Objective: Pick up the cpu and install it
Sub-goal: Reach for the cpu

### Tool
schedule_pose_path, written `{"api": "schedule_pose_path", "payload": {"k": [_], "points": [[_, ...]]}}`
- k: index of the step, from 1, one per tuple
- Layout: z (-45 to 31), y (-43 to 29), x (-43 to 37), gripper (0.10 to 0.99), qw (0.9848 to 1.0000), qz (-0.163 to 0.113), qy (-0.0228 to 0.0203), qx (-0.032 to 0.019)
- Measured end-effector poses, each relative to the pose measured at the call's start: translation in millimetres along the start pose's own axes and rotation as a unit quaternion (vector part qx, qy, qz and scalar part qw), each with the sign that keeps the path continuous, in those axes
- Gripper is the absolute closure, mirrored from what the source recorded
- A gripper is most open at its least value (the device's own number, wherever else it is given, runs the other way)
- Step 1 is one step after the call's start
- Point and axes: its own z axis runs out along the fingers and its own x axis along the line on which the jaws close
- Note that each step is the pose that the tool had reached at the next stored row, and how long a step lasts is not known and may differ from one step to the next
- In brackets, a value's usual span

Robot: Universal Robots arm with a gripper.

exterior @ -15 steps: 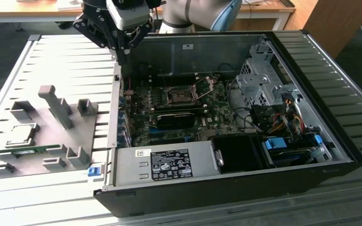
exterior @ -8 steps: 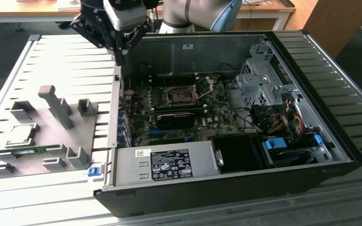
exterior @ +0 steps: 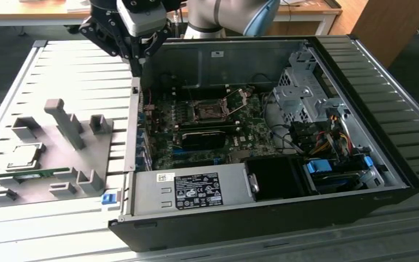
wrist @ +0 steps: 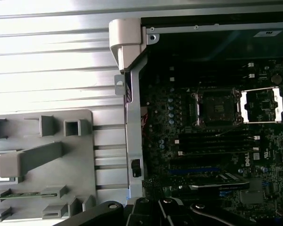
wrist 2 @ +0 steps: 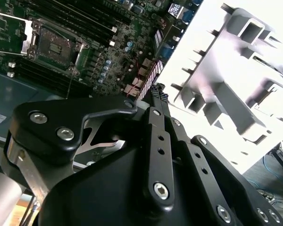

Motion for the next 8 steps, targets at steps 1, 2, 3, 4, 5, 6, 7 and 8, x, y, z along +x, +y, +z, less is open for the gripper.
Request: {"api": "schedule_pose_path", "payload": {"k": [1,2,3,4,5,6,7,8], "points": [[0.0,-0.1,0.5,0.980,1.0000,0.000,0.0002,0.0000],[0.1,-0.1,0.9,0.980,1.0000,0.000,0.0003,0.0001],[0.1,-0.2,1.6,0.980,1.0000,0.000,0.0004,0.0001],[0.2,-0.2,2.2,0.980,1.0000,0.000,0.0005,0.0001],[0.2,-0.2,2.7,0.980,1.0000,0.000,0.0005,0.0001],[0.3,-0.3,3.4,0.980,1.0000,0.000,0.0006,0.0001],[0.4,-0.3,4.0,0.980,1.0000,0.000,0.0006,0.0000],[0.4,-0.4,4.6,0.980,1.0000,0.000,0.0007,0.0001]]}}
